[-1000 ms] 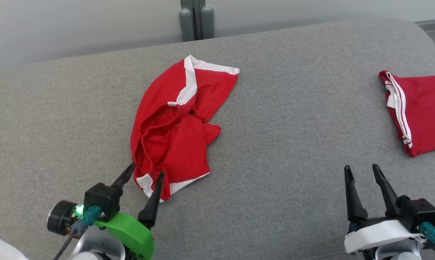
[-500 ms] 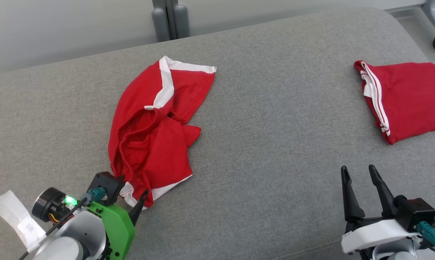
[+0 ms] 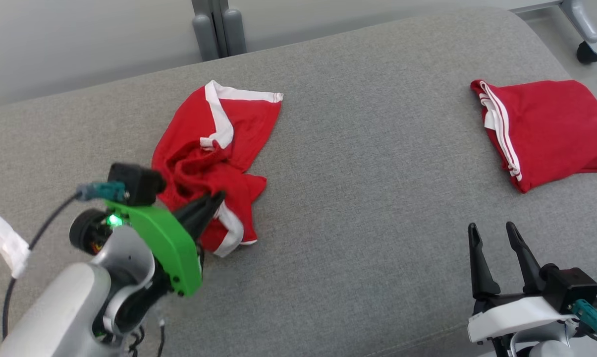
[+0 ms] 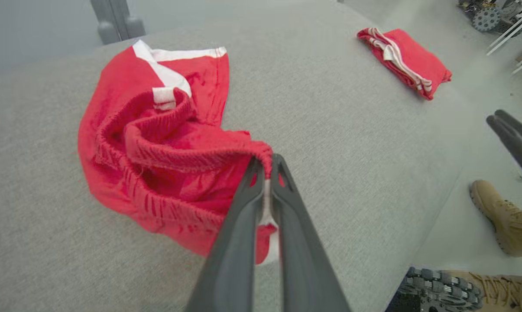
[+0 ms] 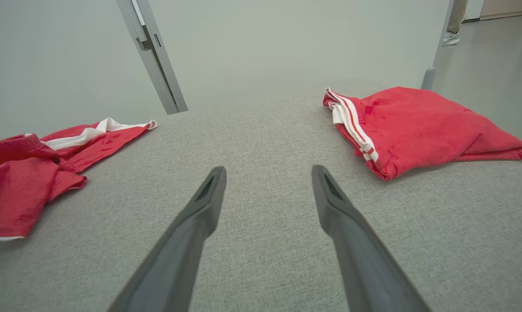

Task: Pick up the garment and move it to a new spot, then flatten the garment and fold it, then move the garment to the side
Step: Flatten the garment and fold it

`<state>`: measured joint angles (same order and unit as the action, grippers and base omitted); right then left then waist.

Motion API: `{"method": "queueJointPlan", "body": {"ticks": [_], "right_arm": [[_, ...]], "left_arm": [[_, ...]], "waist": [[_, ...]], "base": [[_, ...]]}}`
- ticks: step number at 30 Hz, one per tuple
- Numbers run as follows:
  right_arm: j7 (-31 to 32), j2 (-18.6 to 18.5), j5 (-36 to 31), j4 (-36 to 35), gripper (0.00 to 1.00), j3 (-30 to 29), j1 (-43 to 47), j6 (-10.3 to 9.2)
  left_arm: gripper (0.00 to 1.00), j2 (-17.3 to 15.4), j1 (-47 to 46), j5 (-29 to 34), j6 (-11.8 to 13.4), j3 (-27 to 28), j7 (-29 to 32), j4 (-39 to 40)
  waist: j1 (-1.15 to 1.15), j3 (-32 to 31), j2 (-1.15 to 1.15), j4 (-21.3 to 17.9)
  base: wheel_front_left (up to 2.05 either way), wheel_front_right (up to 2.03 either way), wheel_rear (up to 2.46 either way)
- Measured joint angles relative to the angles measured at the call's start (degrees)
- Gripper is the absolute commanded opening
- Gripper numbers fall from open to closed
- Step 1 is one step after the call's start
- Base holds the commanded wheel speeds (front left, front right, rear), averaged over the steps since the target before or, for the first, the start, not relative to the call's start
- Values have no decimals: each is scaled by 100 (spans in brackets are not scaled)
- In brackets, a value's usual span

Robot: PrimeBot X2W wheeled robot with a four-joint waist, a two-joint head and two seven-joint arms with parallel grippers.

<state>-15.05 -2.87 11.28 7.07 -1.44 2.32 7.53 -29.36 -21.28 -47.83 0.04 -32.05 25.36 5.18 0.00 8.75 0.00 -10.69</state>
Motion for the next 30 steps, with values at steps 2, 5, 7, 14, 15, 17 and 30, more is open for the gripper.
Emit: {"method": "queueJointPlan", "body": {"ticks": [2, 5, 7, 14, 15, 17, 30], "right_arm": [[-1, -2, 22, 2, 100, 60, -64, 0], [-1, 0, 87, 41, 100, 202, -196, 0], [0, 4, 166, 65, 100, 267, -292, 0], [-1, 0, 337, 178, 100, 339, -399, 0], [-1, -2, 352, 190, 100, 332, -400, 0], [-1, -2, 369, 204, 100, 345, -406, 0], [-1, -3, 268, 183, 100, 3, -139, 0]], "left_arm": [[0, 233, -369, -328, 21, 127, 179, 122], [0, 441, -1088, -361, 107, 210, 414, 143], [0, 655, -1513, -410, 203, 219, 553, 3], [0, 1336, -2733, -99, 356, 114, 410, -1109], [0, 1429, -2838, -63, 354, 88, 319, -1270], [0, 1644, -3105, 111, 300, 31, 75, -1673], [0, 1940, -2730, -11, -136, 111, -927, -2065]], "waist": [[0, -9, 0, -47], [0, -7, 0, -173], [0, 0, 0, -297], [0, 62, 0, -818], [0, 71, 0, -883], [0, 89, 0, -1047], [0, 17, 0, -1398]], "base": [[0, 0, 0], [0, 0, 0], [0, 0, 0], [0, 0, 0], [0, 0, 0], [0, 0, 0], [0, 0, 0]]}}
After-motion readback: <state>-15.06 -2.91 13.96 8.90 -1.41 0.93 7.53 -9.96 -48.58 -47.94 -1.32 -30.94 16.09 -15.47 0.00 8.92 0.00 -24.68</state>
